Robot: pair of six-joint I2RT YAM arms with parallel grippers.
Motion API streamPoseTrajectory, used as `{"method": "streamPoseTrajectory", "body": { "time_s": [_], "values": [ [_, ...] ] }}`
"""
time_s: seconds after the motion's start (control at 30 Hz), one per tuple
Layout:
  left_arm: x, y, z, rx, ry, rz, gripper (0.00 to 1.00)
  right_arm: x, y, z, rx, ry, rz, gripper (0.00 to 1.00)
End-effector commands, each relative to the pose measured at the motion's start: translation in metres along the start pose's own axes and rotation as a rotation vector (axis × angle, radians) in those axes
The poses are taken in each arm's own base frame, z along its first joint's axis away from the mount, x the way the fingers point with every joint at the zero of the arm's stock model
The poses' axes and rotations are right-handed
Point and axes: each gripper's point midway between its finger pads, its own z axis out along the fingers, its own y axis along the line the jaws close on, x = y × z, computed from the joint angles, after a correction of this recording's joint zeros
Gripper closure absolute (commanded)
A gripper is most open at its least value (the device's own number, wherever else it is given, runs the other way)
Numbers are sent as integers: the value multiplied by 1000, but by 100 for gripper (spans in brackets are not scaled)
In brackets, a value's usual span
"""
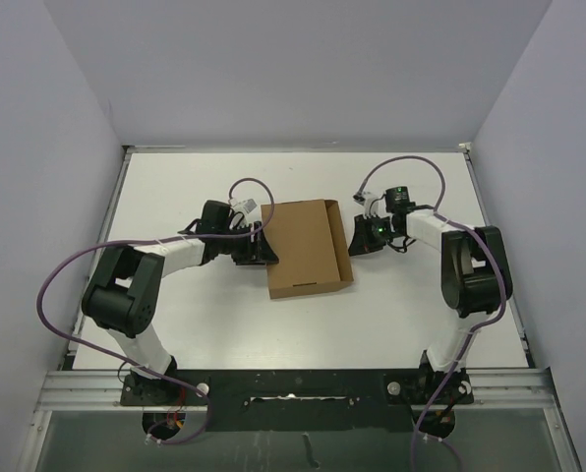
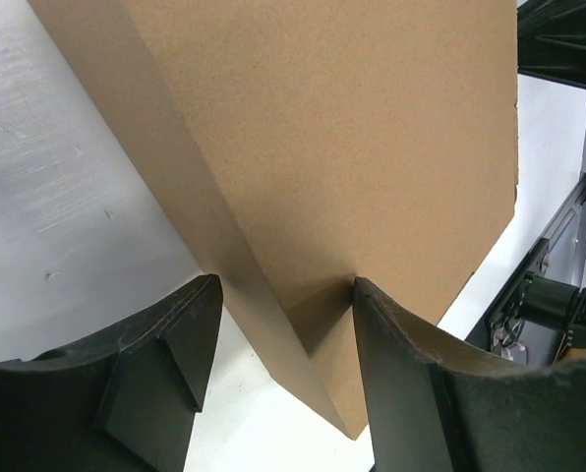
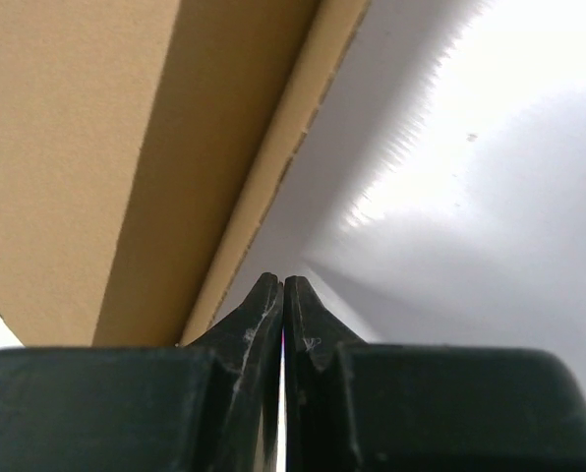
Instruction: Fold the paper box
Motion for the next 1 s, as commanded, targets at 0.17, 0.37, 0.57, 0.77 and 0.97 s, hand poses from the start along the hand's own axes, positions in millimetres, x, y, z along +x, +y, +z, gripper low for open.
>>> {"method": "streamPoseTrajectory", "body": {
  "time_s": [0.17,0.37,0.57,0.77,0.97],
  "values": [
    [-33,-2,-23,-66,-123,49,35,-33,-12,-37,96,-115,-134,99],
    [-63,-10,-53,-82,-247,81,29,-62,-28,-59,232,-164,-273,98],
    [-97,-29,-98,-113,-407,193,21,-107,-20,-95,280,-278,-430,87],
    [-116,-37,-130,-89,-572,280,2,-150,-8,-111,161,-371,-450,10],
    [-132,-29,-137,5,-594,136,2,-154,-12,-87,-56,-308,-240,5]
  ]
}}
